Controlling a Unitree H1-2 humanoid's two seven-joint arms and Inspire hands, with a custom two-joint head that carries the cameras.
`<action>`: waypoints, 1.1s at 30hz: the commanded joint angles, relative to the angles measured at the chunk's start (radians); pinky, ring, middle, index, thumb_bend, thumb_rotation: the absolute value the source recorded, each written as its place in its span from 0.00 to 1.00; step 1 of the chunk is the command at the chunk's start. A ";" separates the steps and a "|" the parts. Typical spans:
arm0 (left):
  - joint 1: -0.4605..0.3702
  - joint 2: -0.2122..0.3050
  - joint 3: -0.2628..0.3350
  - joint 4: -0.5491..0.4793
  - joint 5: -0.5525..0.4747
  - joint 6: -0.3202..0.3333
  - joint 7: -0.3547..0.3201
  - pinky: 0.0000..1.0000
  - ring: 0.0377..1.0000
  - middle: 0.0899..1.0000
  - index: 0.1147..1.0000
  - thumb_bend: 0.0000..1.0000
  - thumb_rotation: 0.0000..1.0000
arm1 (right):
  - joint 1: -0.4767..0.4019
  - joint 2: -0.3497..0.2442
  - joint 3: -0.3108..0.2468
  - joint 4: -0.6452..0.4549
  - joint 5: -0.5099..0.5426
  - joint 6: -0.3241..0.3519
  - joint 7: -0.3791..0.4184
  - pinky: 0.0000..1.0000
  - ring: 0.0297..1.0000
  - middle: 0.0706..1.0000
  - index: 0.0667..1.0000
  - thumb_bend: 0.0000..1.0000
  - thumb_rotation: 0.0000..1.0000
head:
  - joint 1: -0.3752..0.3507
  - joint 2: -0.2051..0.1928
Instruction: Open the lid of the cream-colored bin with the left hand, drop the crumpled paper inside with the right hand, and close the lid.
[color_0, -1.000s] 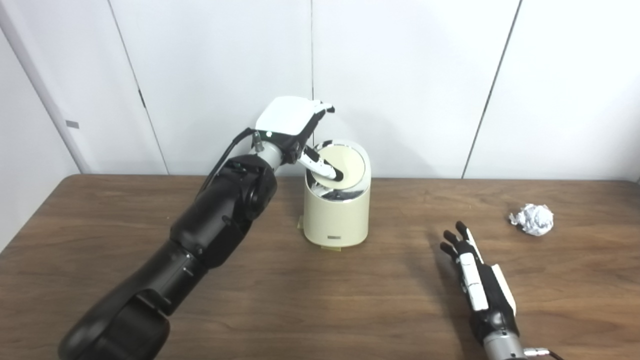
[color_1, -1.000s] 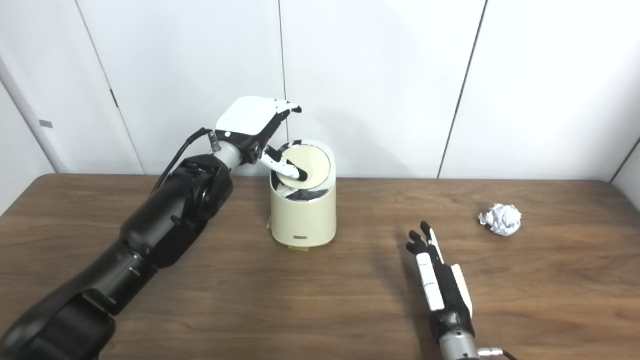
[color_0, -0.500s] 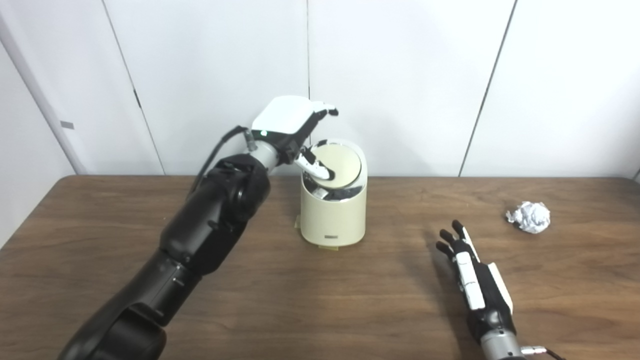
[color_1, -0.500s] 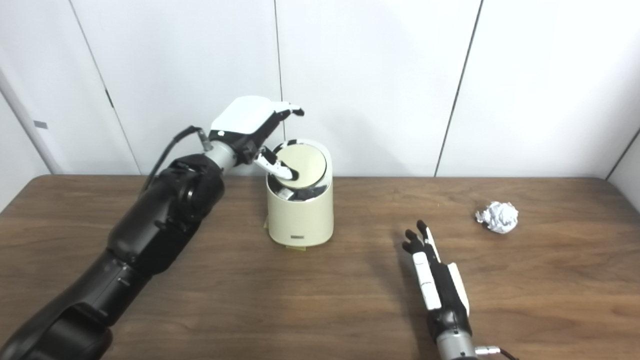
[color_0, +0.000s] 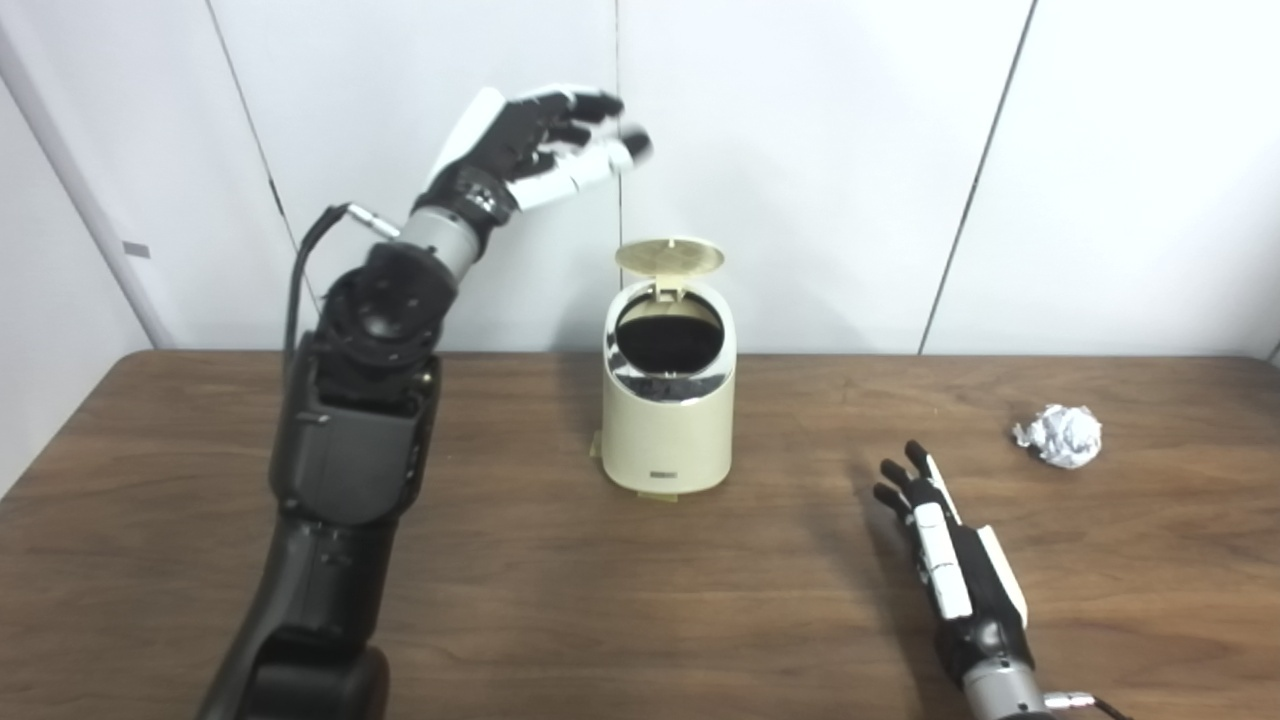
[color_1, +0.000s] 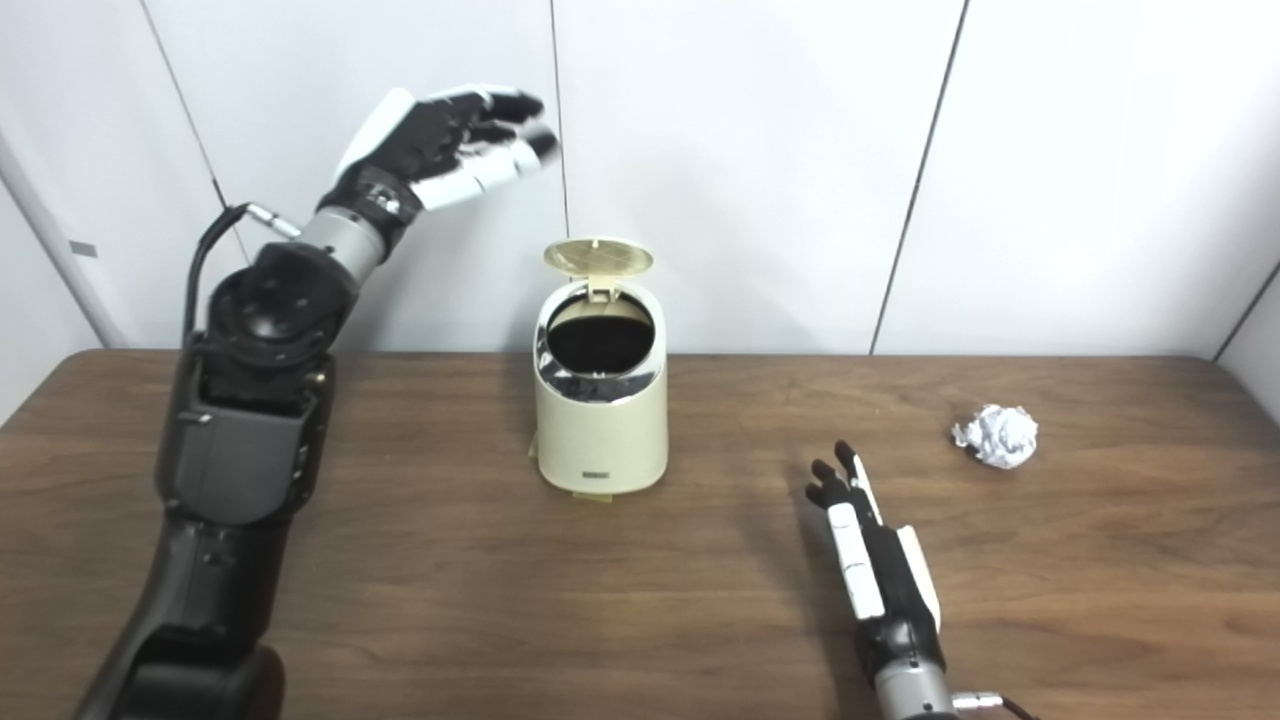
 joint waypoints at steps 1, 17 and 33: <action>0.026 0.009 0.046 -0.053 -0.066 -0.005 0.033 0.84 0.86 0.86 0.84 0.43 0.72 | -0.025 0.001 -0.008 -0.018 0.014 -0.016 0.002 1.00 0.91 0.93 1.00 0.54 1.00 | -0.001 0.001; 0.566 -0.036 0.112 -0.235 -0.318 -0.141 0.121 0.94 0.93 0.93 0.93 0.60 0.91 | -0.058 -0.019 -0.043 -0.068 0.033 0.022 -0.003 0.94 0.92 0.95 0.99 0.55 0.80 | -0.030 0.014; 0.794 -0.148 0.050 -0.144 -0.356 -0.357 0.210 0.96 0.96 0.97 0.98 0.54 0.88 | -0.135 -0.198 -0.128 -0.114 -0.103 -0.016 -0.045 0.77 0.85 0.87 0.87 0.77 0.28 | -0.142 0.028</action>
